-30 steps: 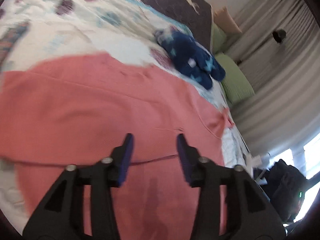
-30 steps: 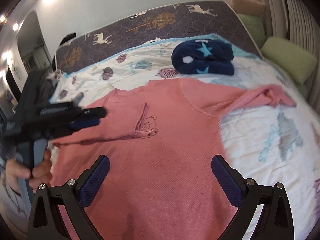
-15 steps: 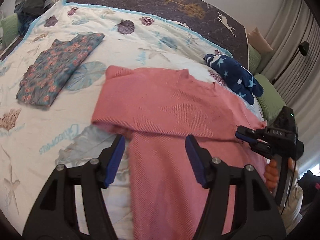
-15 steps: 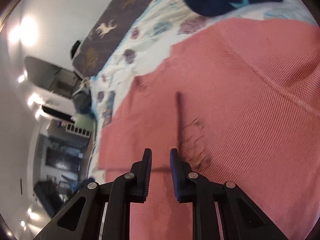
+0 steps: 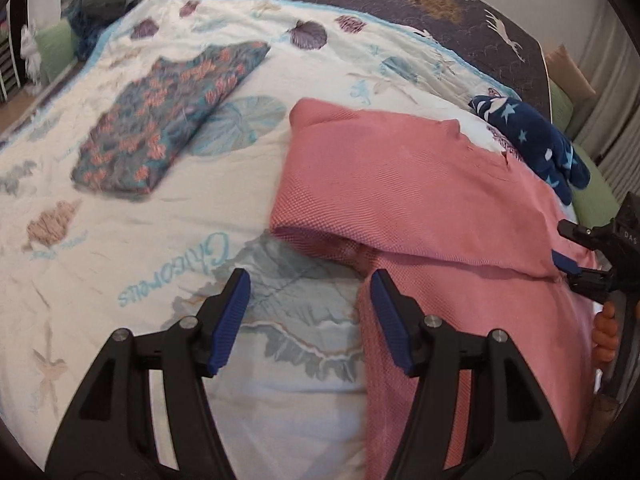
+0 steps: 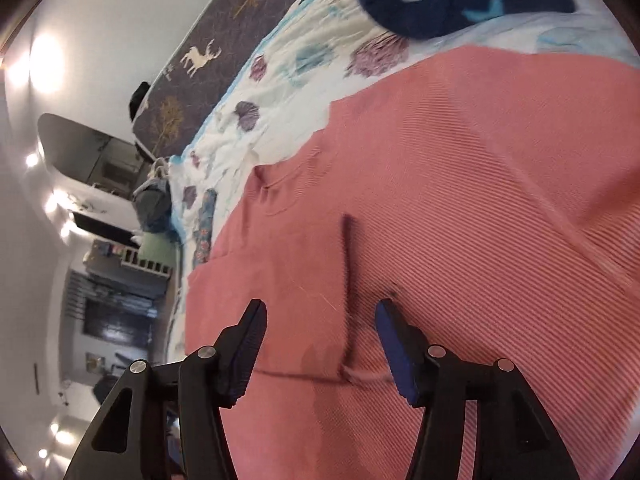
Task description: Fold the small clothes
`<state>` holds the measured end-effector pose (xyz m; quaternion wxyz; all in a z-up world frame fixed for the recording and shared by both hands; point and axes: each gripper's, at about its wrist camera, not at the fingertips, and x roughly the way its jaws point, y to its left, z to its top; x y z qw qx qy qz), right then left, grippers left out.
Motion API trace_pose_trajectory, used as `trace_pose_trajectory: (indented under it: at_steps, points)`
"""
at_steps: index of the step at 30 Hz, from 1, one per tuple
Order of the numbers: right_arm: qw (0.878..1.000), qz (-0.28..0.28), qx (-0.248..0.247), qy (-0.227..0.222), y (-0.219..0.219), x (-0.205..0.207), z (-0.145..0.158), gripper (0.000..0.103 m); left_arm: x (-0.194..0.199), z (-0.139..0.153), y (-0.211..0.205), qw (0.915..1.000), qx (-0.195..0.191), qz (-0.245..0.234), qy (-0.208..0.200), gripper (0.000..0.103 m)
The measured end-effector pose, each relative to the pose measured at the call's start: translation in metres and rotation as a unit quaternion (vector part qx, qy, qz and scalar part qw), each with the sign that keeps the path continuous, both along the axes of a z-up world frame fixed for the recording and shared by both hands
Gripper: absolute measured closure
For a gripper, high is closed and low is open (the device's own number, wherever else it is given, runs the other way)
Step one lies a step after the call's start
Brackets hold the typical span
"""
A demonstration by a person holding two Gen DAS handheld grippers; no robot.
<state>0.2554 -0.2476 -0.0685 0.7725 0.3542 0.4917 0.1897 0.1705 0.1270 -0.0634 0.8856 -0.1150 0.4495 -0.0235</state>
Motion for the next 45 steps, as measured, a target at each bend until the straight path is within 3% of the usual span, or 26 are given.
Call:
trace_pose_trajectory:
  at_steps: [2, 4, 5, 6, 11, 14, 17, 20, 24, 27, 29, 31, 33, 35, 38, 40, 42, 45]
  points:
    - [1.000, 0.015, 0.006, -0.004, 0.008, 0.010, -0.002, 0.047, 0.004, -0.001, 0.001, 0.9999, -0.010, 0.006, -0.002, 0.039]
    - [0.999, 0.031, -0.002, -0.006, 0.016, 0.014, -0.002, 0.086, 0.009, 0.000, -0.001, 0.9999, -0.004, 0.010, -0.006, 0.039]
    - [0.999, 0.043, -0.010, -0.007, 0.021, 0.015, 0.000, 0.099, 0.012, 0.001, -0.003, 0.9999, 0.001, 0.013, -0.007, 0.039]
    - [0.999, 0.040, -0.018, -0.016, 0.022, 0.014, 0.007, 0.099, 0.013, 0.001, -0.004, 0.9998, 0.005, 0.015, -0.008, 0.039]
    - [0.988, -0.008, -0.024, -0.154, -0.008, -0.019, 0.083, 0.099, 0.014, -0.001, -0.013, 0.9994, 0.032, 0.010, -0.011, 0.039]
    - [0.979, -0.052, -0.071, -0.184, -0.037, -0.031, 0.105, 0.099, 0.010, 0.000, -0.015, 0.9994, 0.029, 0.008, -0.014, 0.039]
    - [0.982, -0.073, -0.083, -0.152, -0.064, -0.030, 0.093, 0.099, 0.009, -0.002, -0.017, 0.9994, 0.032, 0.006, -0.013, 0.039]
    - [0.987, -0.075, -0.094, -0.103, -0.071, -0.030, 0.060, 0.099, 0.008, -0.002, -0.017, 0.9991, 0.038, 0.012, -0.014, 0.039]
    - [0.988, -0.097, -0.092, -0.075, -0.083, -0.036, 0.033, 0.099, 0.007, -0.003, -0.011, 0.9984, 0.043, 0.034, -0.011, 0.035]
    - [0.988, -0.111, -0.079, -0.073, -0.096, -0.040, 0.034, 0.097, 0.002, -0.002, -0.010, 0.9980, 0.047, 0.041, -0.012, 0.035]
    - [0.982, -0.129, -0.121, -0.059, -0.098, -0.039, 0.036, 0.094, -0.002, -0.001, -0.010, 0.9977, 0.052, 0.041, -0.013, 0.035]
    - [0.967, -0.179, -0.181, -0.032, -0.107, -0.038, 0.043, 0.088, -0.007, 0.002, -0.007, 0.9984, 0.039, 0.038, -0.018, 0.035]
    - [0.962, -0.196, -0.185, -0.041, -0.104, -0.035, 0.053, 0.087, -0.009, 0.007, -0.004, 0.9991, 0.012, 0.029, -0.027, 0.035]
    - [0.966, -0.153, -0.196, -0.074, -0.080, -0.023, 0.071, 0.084, -0.010, 0.012, -0.005, 0.9991, -0.014, 0.013, -0.037, 0.035]
    - [0.970, 0.013, -0.216, -0.110, 0.001, 0.010, 0.092, 0.062, -0.004, 0.016, -0.016, 0.9983, -0.028, -0.015, -0.049, 0.035]
    - [0.960, 0.141, -0.208, -0.121, 0.072, 0.036, 0.097, 0.057, 0.000, 0.013, -0.023, 0.9984, -0.019, -0.023, -0.048, 0.035]
    - [0.947, 0.202, -0.220, -0.116, 0.126, 0.058, 0.096, 0.057, 0.005, 0.006, -0.026, 0.9988, -0.018, -0.025, -0.038, 0.037]
    - [0.936, 0.262, -0.211, -0.105, 0.192, 0.089, 0.091, 0.056, 0.008, -0.002, -0.021, 0.9977, -0.050, -0.032, -0.034, 0.046]
